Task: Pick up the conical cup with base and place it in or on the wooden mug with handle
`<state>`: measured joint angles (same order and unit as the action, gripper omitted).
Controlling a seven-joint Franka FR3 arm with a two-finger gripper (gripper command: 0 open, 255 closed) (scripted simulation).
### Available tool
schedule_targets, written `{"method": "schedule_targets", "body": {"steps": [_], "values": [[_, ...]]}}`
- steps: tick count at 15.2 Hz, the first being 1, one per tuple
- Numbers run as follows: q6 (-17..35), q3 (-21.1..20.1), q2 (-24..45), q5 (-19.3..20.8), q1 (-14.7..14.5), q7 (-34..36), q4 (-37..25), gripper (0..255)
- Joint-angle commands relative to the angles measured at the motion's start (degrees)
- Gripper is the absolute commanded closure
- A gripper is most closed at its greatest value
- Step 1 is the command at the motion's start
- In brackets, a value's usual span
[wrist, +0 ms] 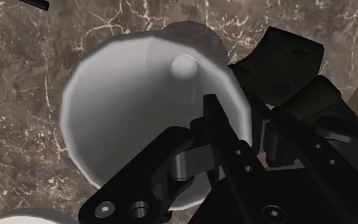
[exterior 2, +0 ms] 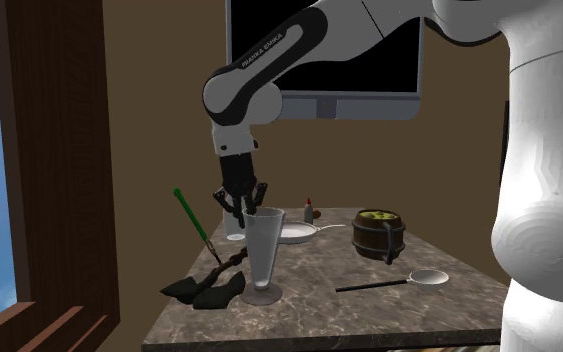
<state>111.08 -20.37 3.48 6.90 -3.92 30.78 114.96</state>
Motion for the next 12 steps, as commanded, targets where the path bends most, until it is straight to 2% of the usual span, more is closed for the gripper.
{"method": "schedule_targets", "body": {"steps": [1, 7, 12], "values": [[0.0, 0.0, 0.0, 0.0, 0.0, 0.0, 0.0, 255], [0.0, 0.0, 0.0, 0.0, 0.0, 0.0, 0.0, 255], [-3.6, 0.0, -1.2, -0.6, 0.1, -0.7, -2.5, 255]]}}
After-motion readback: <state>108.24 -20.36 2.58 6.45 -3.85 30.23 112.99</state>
